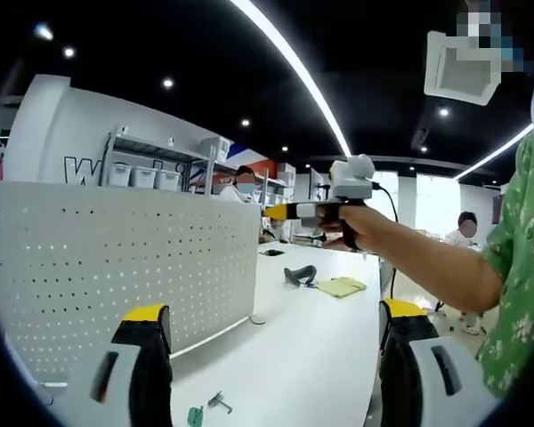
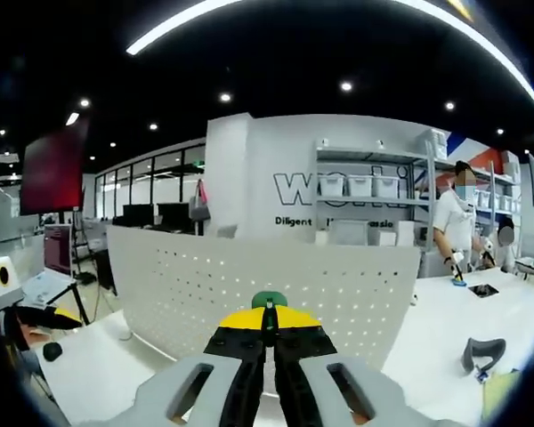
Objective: Insert the hook assembly into the mounting plate slot until the hook locks in place.
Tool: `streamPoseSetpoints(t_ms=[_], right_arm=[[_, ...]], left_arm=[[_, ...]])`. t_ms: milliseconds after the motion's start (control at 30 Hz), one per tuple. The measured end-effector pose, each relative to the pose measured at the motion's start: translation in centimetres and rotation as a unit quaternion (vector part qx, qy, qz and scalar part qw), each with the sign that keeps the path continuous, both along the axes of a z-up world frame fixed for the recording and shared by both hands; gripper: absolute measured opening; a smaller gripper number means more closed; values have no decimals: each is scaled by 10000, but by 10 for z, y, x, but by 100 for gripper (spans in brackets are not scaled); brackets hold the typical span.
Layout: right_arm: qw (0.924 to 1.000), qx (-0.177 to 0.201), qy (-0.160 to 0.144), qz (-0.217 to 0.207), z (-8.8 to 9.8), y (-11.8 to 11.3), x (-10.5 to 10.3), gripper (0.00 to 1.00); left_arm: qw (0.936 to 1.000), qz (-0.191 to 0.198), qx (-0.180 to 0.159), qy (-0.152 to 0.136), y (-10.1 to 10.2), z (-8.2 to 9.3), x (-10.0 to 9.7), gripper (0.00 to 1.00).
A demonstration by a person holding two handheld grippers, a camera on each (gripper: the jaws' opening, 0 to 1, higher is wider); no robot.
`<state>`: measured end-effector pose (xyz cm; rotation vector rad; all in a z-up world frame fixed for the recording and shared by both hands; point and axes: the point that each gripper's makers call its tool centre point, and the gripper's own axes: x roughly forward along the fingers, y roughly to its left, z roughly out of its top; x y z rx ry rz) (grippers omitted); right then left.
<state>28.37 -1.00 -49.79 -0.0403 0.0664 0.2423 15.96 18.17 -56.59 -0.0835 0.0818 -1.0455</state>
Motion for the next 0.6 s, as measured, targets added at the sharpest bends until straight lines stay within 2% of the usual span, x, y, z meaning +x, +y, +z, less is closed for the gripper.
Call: streamPoseSetpoints(t_ms=[600], right_arm=[[9986, -16, -319, -418, 12, -32, 54, 0]], left_arm=[[9999, 85, 11, 126, 5, -8, 9, 99]])
